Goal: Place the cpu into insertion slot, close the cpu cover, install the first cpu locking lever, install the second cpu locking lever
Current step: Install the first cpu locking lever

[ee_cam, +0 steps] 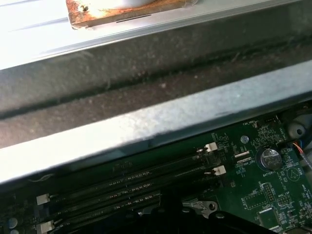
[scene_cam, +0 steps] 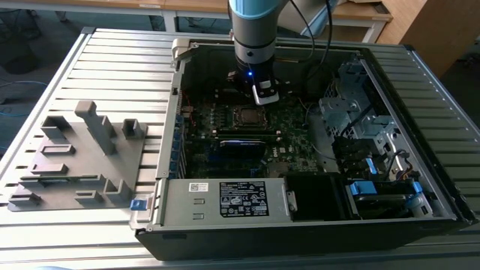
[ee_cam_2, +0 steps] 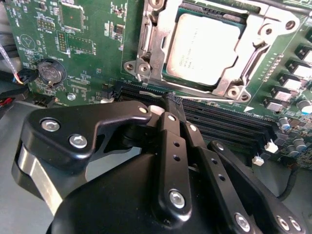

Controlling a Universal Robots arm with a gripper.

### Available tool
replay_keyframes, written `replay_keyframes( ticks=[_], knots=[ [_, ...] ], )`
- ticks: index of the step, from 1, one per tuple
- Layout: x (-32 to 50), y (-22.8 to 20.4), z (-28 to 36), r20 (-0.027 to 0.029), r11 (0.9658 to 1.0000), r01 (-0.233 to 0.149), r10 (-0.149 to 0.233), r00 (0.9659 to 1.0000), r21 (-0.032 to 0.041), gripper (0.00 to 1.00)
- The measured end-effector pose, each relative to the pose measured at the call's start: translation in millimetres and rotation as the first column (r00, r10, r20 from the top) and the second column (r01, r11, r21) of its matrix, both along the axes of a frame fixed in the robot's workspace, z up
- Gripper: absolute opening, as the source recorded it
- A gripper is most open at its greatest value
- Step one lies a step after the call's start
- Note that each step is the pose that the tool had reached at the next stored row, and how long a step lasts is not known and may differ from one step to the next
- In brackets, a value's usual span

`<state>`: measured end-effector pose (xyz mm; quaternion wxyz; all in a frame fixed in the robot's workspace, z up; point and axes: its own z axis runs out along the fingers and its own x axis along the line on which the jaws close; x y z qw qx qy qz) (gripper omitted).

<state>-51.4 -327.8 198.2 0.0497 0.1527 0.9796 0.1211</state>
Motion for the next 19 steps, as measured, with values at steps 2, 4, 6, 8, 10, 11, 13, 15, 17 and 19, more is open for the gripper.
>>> replay_keyframes(
  ticks=[2, 4, 6, 8, 10, 11, 13, 15, 17, 19],
  knots=[
    [0.0, 0.0, 0.0, 0.0000, 1.0000, 0.000, 0.000, 1.0000, -0.0001, 0.11],
    [0.0, 0.0, 0.0, 0.0001, 1.0000, 0.000, 0.000, 1.0000, -0.0003, 0.11],
    [-0.2, 0.2, -0.2, 0.0007, 1.0000, 0.001, -0.001, 1.0000, -0.0003, 0.11],
    [-0.8, 0.6, -0.5, 0.0025, 1.0000, 0.001, -0.001, 1.0000, -0.0002, 0.11],
    [-1.4, 0.8, -0.6, 0.0039, 1.0000, 0.001, -0.001, 1.0000, -0.0006, 0.11],
    [-1.5, 0.8, -0.9, 0.0059, 1.0000, 0.001, -0.001, 1.0000, -0.0005, 0.11],
    [-1.8, 0.8, -1.6, 0.0111, 1.0000, 0.001, -0.001, 0.9999, -0.0003, 0.11],
    [-2.1, 0.8, -2.6, 0.0156, 1.0000, 0.001, -0.001, 0.9999, -0.0001, 0.11],
    [-2.2, 0.8, -2.8, 0.0171, 1.0000, 0.001, -0.001, 0.9999, -0.0004, 0.11],
    [-2.3, 0.8, -2.9, 0.0174, 1.0000, 0.001, -0.001, 0.9998, -0.0001, 0.11]
  ],
)
